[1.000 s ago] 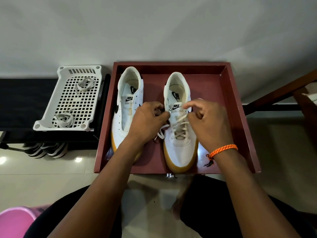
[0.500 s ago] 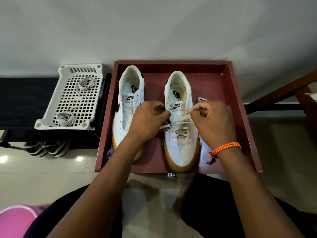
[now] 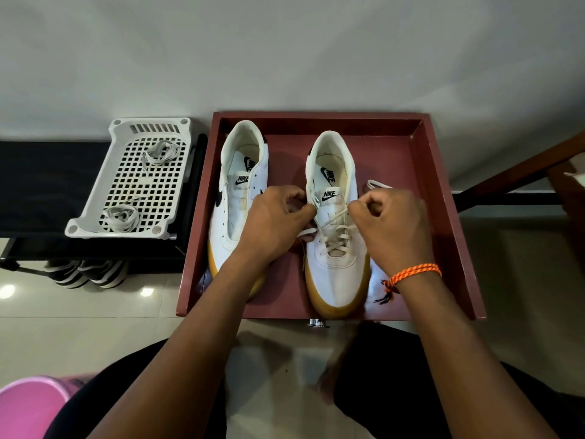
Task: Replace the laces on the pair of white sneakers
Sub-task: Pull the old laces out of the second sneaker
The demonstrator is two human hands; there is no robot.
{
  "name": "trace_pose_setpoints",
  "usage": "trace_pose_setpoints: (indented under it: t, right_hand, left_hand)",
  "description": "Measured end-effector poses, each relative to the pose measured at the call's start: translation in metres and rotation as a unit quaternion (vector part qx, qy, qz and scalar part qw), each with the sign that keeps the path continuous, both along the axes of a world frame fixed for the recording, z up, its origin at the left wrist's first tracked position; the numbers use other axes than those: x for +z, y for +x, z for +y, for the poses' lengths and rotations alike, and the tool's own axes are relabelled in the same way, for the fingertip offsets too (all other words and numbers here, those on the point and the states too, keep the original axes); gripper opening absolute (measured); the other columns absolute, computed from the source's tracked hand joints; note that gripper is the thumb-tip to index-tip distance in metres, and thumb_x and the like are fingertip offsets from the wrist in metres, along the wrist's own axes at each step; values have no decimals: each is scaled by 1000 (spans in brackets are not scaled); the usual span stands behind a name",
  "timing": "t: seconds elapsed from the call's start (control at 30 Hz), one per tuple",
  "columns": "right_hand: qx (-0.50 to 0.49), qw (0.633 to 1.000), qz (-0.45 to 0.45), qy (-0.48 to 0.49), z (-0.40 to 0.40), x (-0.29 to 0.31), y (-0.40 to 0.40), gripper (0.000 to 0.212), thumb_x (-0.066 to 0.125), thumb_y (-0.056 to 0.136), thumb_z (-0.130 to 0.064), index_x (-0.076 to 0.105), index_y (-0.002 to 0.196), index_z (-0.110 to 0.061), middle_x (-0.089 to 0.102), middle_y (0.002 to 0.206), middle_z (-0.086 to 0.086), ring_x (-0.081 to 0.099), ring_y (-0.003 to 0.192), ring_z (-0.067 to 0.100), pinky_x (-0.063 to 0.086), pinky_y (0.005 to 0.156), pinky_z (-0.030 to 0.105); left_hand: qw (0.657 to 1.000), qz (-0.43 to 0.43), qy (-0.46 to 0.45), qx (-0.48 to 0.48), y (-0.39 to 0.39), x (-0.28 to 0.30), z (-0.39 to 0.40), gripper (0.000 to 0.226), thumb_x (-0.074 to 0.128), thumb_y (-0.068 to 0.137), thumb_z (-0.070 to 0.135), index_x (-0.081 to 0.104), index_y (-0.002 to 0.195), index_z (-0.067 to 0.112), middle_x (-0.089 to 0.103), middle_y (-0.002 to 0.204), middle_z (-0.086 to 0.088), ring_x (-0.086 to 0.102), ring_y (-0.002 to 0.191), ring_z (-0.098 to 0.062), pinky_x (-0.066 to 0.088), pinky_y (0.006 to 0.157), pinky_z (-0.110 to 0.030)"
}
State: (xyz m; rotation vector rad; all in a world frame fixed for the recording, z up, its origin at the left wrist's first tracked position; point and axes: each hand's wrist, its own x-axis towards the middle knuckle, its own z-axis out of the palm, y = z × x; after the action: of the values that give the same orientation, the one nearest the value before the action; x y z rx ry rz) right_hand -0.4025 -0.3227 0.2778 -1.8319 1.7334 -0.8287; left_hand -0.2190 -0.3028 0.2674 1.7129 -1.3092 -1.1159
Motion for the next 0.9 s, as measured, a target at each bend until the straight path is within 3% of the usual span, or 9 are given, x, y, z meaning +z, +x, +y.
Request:
trace_pose_setpoints:
  t: [0.07,0.13,0.2,0.33,0.47,0.57,0.7,0.8,0.9]
  right_hand:
    - [6,1000,-5,-14,1,0,0,22,60,83,-32,77,74,-20,65,57,-8,60,54,9,49,55,30]
    - [53,998,-10,19,4,-4,5,25,60,87,-28,82,99,-26,65,59,-10,60,55,9,52,59,31]
    - [97,994,27,52,10,-12,12,30,55,89,-29,80,107,-29,63,61,-8,61,61,13,52,62,32]
    - [121,985,110,51,16,-22,18,21,56,95,-28,72,83,-22,68,70,-1,66,72,26,55,61,39]
    - [84,993,51,72,6,-12,9,26,57,85,-35,71,70,-19,68,62,-3,65,60,18,57,59,41]
    - [38,998,19,34,2,-6,3,28,55,81,-37,76,73,-20,66,58,-7,63,57,14,57,60,40]
    - [105,992,58,28,13,-9,15,26,55,91,-31,79,101,-30,61,64,-9,61,65,20,50,60,34]
    - [123,982,140,29,19,-19,21,22,55,98,-29,64,79,-24,65,72,1,64,71,29,41,56,33]
    - [112,985,126,40,15,-15,17,24,58,94,-28,64,73,-19,65,66,-1,63,66,24,48,55,35]
  left_hand:
    - [1000,-15,-5,-5,0,0,0,13,66,98,9,74,88,8,78,69,-2,77,60,-20,61,59,-29]
    - [1000,-20,-9,-3,0,0,0,13,66,98,8,74,88,7,77,68,-3,77,59,-19,60,57,-28]
    - [1000,-17,-12,0,0,0,0,13,66,97,7,74,87,5,77,68,-4,77,59,-19,59,56,-28]
    - [1000,-24,-16,-2,0,0,0,12,66,97,8,73,89,3,77,68,-4,77,60,-19,64,61,-33]
    - [1000,-23,-12,-6,0,0,0,13,65,98,8,72,87,4,77,68,-4,77,60,-20,65,65,-42]
    - [1000,-9,-6,-6,0,-1,-1,13,65,98,9,73,88,5,78,70,-7,78,61,-23,66,70,-50]
    - [1000,-13,-10,-2,1,-2,-1,15,64,96,8,72,84,8,77,68,-6,78,60,-22,65,70,-53]
    - [1000,-11,-4,-7,2,-4,-2,13,64,96,9,73,87,7,77,69,-7,78,62,-25,65,73,-54]
    - [1000,-12,-6,-9,2,-5,-2,12,65,97,11,74,89,6,78,71,-6,78,64,-24,66,73,-53]
